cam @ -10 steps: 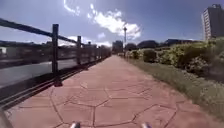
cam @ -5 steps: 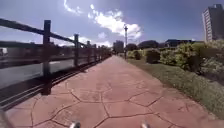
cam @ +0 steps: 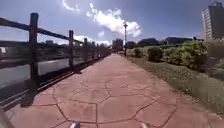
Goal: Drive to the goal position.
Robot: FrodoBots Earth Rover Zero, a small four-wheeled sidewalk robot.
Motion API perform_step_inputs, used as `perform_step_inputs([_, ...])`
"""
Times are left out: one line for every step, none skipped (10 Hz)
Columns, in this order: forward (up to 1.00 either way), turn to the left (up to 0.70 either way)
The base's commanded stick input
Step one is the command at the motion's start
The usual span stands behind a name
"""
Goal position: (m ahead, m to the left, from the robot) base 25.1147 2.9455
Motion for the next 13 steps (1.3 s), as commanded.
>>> perform_step_inputs([0.85, 0.0])
perform_step_inputs([0.85, 0.0])
perform_step_inputs([0.85, 0.0])
perform_step_inputs([0.85, 0.0])
perform_step_inputs([0.85, 0.0])
perform_step_inputs([0.85, -0.1])
perform_step_inputs([0.85, -0.34])
perform_step_inputs([0.85, -0.34])
perform_step_inputs([0.85, -0.03])
perform_step_inputs([0.85, 0.0])
perform_step_inputs([0.85, 0.0])
perform_step_inputs([0.85, 0.0])
perform_step_inputs([0.85, 0.0])
